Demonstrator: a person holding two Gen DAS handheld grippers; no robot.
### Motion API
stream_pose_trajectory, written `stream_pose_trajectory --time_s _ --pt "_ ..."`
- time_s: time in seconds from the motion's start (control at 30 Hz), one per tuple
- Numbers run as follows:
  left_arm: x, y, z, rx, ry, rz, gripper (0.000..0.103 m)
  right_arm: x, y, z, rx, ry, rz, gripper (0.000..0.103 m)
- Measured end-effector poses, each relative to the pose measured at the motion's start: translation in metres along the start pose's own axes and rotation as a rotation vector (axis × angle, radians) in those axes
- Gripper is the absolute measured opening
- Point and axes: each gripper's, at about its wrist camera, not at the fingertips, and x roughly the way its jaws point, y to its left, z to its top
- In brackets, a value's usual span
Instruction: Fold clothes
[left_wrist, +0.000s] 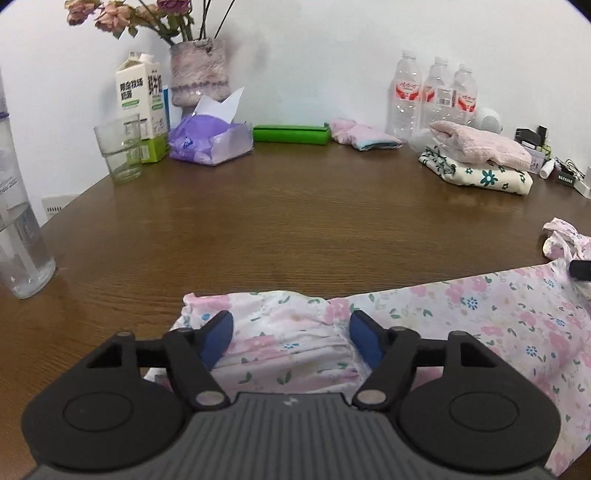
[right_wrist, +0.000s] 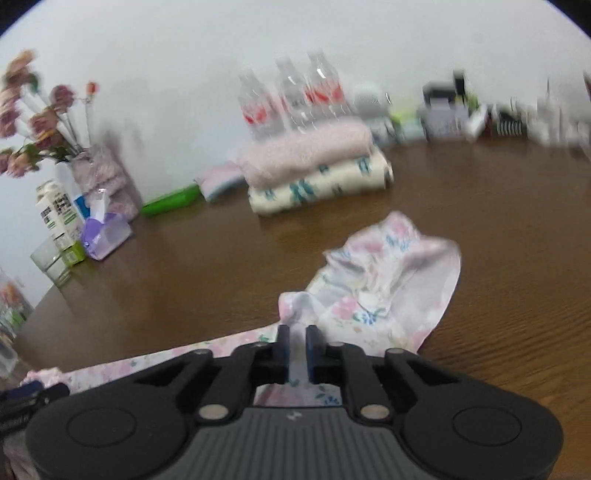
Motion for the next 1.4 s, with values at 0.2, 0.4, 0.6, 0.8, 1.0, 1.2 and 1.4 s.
stream_pose_trajectory --time_s 0.2,0.4,0.6,0.8,1.0,1.2,1.4 --pt "-0.046 0.012 -0.013 -0.035 -0.079 -0.081 0.073 -0.015 0.065 -0.035 -0.343 0.112 0.091 0.01" --pt "-0.035 0.008 -0.038 0.016 -0.029 -0.003 0.079 -0.027 0.067 -0.04 -0.328 0.064 0.073 0.017" --pt "-0.052 -0.005 -0.031 0.006 -0.081 0.021 0.08 -0.031 0.066 -0.047 -0.414 0.056 0.051 0.021" --pt "-0.057 -0.047 -0.031 0.118 -0.114 -0.008 0.1 -0.071 0.034 -0.05 -0.321 -0.043 0.041 0.039" --pt "-0.029 -0.047 -0.034 0.094 -0.016 0.06 0.103 -0.126 -0.016 -0.062 -0.289 -0.174 -0.05 0.045" --pt "-0.023 -0.028 -0.031 0.008 0.01 0.035 0.103 -0.148 -0.084 -0.061 -0.085 -0.202 -0.205 0.064" --pt "-0.027 -0.032 -0.035 0.022 -0.008 0.054 0.103 -0.137 -0.106 -0.066 0.016 -0.124 -0.173 0.066"
